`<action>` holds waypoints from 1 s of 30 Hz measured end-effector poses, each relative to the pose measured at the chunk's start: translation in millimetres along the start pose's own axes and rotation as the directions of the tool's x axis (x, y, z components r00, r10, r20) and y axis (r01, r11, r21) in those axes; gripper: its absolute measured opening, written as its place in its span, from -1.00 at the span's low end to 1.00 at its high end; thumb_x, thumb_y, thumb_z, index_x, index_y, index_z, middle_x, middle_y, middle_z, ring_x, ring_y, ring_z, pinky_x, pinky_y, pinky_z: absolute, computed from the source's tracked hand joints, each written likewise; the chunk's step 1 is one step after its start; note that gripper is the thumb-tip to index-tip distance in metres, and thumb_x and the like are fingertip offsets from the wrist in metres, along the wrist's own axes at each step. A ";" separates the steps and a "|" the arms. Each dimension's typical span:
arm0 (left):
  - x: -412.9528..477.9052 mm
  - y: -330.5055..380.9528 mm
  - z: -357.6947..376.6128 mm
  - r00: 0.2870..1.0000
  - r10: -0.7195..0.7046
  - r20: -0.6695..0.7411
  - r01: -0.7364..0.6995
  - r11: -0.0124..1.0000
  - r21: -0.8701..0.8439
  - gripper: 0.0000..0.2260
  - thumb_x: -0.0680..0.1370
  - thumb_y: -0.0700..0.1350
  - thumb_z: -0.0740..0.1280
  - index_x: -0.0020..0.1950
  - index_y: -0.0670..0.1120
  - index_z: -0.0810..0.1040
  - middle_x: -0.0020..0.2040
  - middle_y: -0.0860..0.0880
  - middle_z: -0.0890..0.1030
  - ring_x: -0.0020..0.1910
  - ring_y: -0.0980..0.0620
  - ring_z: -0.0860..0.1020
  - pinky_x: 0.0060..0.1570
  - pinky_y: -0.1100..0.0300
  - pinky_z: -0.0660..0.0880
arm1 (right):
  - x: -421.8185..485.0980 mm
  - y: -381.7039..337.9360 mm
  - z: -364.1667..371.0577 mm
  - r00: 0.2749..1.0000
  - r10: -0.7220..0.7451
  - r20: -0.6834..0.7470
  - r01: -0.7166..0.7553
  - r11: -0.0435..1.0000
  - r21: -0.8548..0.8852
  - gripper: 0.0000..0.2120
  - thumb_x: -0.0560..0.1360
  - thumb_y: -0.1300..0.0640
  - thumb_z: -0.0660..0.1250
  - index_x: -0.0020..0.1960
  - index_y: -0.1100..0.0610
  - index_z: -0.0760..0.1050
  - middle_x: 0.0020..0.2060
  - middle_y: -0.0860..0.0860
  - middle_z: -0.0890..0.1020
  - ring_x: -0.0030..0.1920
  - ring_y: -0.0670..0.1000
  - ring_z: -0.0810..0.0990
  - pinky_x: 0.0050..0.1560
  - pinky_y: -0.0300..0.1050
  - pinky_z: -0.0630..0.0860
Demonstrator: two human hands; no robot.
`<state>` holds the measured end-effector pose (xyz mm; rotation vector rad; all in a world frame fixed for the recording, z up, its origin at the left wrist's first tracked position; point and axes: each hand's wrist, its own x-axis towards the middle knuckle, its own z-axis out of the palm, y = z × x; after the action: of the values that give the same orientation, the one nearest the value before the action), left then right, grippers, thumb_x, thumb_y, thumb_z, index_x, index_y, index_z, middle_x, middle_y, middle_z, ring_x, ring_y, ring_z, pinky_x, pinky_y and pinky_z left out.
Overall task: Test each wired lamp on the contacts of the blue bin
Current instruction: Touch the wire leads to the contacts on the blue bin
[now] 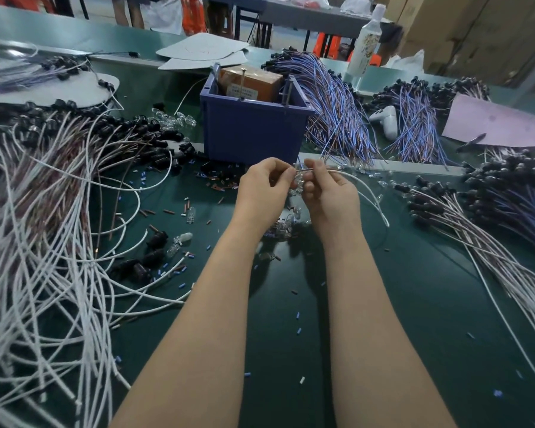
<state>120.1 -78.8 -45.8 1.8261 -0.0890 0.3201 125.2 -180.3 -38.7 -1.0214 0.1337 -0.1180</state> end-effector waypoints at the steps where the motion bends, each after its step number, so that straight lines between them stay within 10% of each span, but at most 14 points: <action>1: 0.0 -0.2 0.0 1.000 -0.001 0.003 0.001 1.000 0.006 -0.92 0.58 -0.15 0.30 -0.09 -0.09 0.56 -0.24 0.00 0.62 -0.18 0.04 0.58 -0.07 0.20 0.49 | 0.8 0.2 -0.5 1.000 -0.010 -0.018 0.009 0.999 -0.040 -0.77 0.62 0.19 0.17 -0.12 0.27 0.51 -0.52 -0.03 0.52 -0.55 -0.17 0.41 -0.50 -0.39 0.38; 8: 1.2 -3.6 -4.8 0.999 -0.034 -0.012 0.034 0.999 0.020 -0.91 0.59 -0.10 0.30 -0.08 -0.05 0.57 -0.33 0.13 0.58 -0.41 0.34 0.48 -0.34 0.52 0.35 | 3.0 -2.1 -6.0 0.984 -0.030 -0.176 0.021 0.998 -0.054 -0.65 0.66 0.08 0.08 -0.14 0.24 0.50 -0.56 -0.03 0.53 -0.58 -0.15 0.43 -0.54 -0.37 0.40; 16: 0.4 -3.4 -5.5 0.998 -0.054 -0.022 0.054 0.999 -0.011 -0.91 0.58 -0.13 0.30 -0.11 -0.05 0.56 -0.33 0.12 0.58 -0.38 0.25 0.47 -0.19 0.27 0.45 | 5.3 -8.2 -12.8 0.962 0.081 -0.260 -0.010 0.965 0.264 -0.60 0.66 0.05 0.08 -0.21 0.21 0.52 -0.56 -0.03 0.54 -0.58 -0.15 0.46 -0.54 -0.36 0.41; 30: 0.2 -4.1 -4.3 0.996 -0.088 -0.019 0.084 0.984 -0.154 -0.85 0.59 -0.17 0.27 -0.16 -0.03 0.53 -0.27 0.02 0.63 -0.36 0.17 0.58 -0.18 0.23 0.54 | 2.1 0.6 -5.0 0.991 -0.012 -0.131 0.005 0.998 -0.055 -0.76 0.61 0.17 0.20 -0.17 0.25 0.50 -0.52 -0.03 0.58 -0.54 -0.16 0.50 -0.48 -0.37 0.47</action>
<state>120.5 -73.5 -48.6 1.6677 -0.0158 0.2689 126.5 -184.5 -42.0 -1.0689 0.2535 -0.1903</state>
